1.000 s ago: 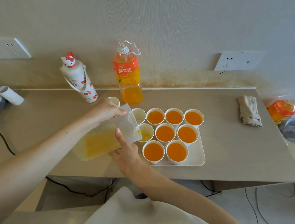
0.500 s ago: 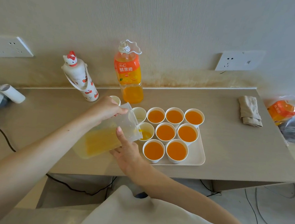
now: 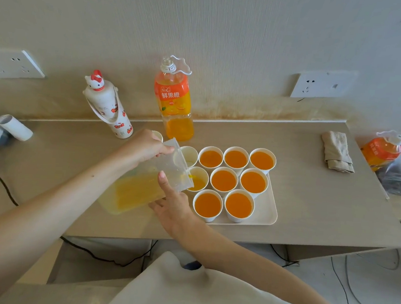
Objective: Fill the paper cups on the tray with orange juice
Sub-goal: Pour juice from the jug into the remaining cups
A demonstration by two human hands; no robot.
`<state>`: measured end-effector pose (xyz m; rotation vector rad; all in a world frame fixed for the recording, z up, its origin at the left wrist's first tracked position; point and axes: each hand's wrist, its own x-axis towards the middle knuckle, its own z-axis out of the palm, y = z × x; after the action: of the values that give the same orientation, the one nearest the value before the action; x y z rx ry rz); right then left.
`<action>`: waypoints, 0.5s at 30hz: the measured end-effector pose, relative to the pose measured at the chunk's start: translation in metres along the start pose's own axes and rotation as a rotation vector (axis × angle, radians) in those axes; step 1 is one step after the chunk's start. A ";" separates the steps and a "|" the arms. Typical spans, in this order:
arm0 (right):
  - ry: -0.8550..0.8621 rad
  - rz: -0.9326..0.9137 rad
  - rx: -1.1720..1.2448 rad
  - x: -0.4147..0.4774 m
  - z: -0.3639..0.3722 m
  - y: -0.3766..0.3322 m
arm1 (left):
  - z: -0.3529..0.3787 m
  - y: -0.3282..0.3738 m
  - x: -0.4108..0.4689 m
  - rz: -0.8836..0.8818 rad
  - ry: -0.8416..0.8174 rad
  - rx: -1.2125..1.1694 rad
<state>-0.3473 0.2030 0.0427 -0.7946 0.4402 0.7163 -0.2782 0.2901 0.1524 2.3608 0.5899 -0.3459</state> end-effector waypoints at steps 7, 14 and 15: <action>0.032 0.007 -0.007 0.000 0.005 0.001 | 0.000 -0.001 0.001 0.002 0.012 0.027; -0.021 -0.007 -0.010 -0.003 0.002 0.000 | -0.001 0.000 0.001 0.013 0.007 0.035; -0.028 -0.006 -0.001 -0.003 0.002 -0.001 | -0.001 0.000 0.001 0.015 0.009 0.034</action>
<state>-0.3486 0.2029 0.0461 -0.7858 0.4120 0.7208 -0.2775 0.2915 0.1529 2.3996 0.5741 -0.3419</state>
